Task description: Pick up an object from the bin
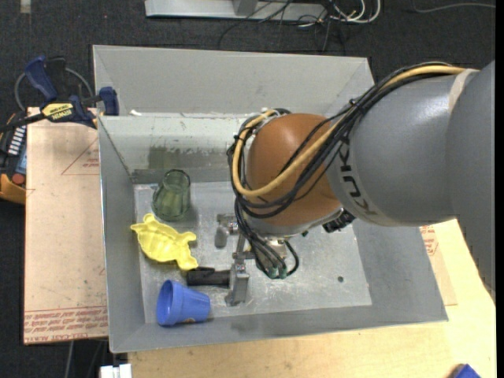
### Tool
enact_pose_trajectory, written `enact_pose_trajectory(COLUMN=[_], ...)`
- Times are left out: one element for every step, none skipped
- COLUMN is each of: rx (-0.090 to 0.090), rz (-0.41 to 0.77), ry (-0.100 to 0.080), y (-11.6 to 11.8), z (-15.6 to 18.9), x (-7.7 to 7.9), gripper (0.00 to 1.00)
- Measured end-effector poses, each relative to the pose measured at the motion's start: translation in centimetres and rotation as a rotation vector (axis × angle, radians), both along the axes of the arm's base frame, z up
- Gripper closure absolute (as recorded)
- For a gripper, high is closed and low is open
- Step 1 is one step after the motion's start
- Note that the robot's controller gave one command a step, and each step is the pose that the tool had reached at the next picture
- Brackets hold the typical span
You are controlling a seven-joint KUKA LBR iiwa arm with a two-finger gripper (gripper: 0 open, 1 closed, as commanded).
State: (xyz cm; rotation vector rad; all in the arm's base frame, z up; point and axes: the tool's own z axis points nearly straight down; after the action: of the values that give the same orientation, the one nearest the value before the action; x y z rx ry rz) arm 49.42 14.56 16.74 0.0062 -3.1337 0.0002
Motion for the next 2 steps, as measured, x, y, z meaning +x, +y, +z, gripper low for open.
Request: enact_pose_trajectory(rx=[0.001, 0.001], rz=[-0.005, 0.018], ry=[-0.007, -0.014], y=[-0.1, 5.8], z=[0.4, -8.1], x=[0.2, 3.9], gripper=[0.0, 0.0])
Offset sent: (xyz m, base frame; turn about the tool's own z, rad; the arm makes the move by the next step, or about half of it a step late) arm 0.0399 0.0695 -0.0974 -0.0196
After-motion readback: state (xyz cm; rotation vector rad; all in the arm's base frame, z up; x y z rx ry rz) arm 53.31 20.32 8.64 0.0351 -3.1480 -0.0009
